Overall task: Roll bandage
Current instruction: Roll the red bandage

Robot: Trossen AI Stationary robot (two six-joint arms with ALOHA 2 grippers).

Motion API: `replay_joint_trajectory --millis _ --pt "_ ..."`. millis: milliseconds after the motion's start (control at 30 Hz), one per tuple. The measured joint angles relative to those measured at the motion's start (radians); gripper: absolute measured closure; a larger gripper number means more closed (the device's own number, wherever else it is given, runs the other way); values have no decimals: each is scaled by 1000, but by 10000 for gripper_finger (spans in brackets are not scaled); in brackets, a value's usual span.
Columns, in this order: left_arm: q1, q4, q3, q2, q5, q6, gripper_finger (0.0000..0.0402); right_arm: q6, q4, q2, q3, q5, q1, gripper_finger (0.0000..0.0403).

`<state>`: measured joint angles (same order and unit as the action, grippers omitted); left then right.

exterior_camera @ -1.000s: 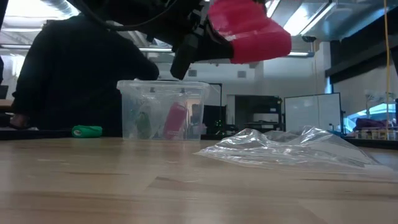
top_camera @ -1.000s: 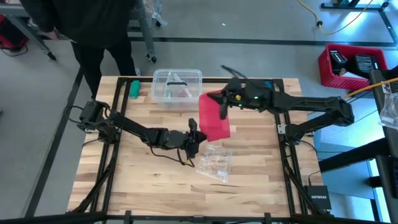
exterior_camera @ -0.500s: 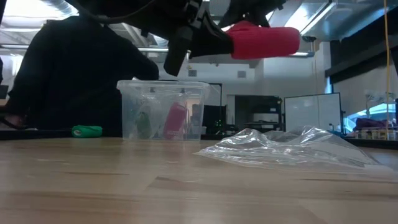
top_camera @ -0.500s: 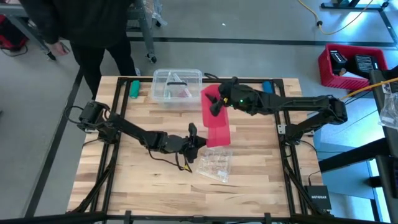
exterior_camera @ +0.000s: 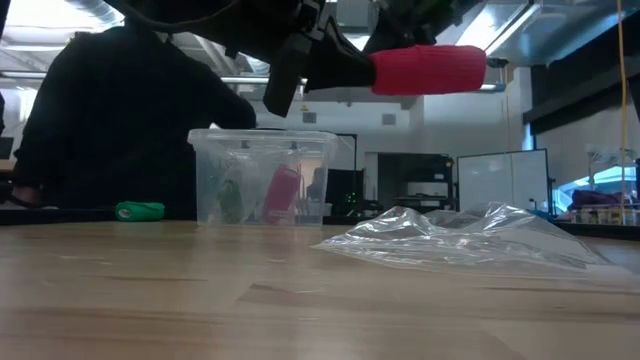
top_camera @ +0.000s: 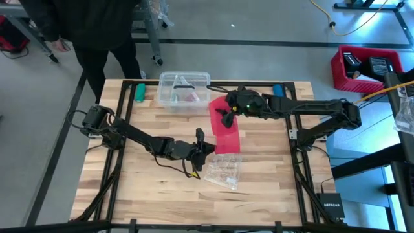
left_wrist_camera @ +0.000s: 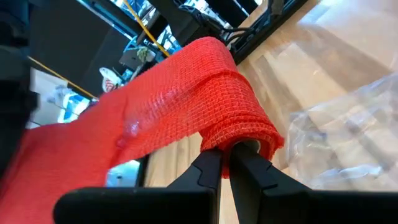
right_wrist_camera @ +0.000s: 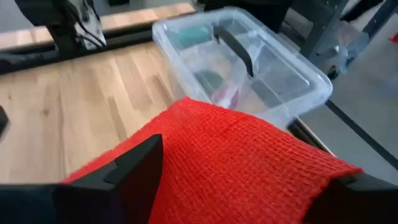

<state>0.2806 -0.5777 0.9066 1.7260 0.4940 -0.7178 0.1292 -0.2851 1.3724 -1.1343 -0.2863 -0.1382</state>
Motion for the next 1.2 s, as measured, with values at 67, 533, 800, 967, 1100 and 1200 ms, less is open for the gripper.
replay_joint_trajectory --millis 67,533,800,967,1100,1200 --pt "0 1 0 0 -28 44 389 2 19 0 0 -7 0 113" --pt "6 229 -1 8 -44 223 389 389 -177 69 1 394 -39 113" --pt "-21 288 0 7 -39 303 389 359 -364 72 1 452 -32 113" --pt "-27 286 0 7 -38 317 389 336 -281 43 0 319 -24 113" --pt "-29 289 0 7 -38 326 389 289 -310 61 -16 405 -29 113" --pt "-28 289 0 7 -38 345 389 249 -367 44 -43 428 -39 113"
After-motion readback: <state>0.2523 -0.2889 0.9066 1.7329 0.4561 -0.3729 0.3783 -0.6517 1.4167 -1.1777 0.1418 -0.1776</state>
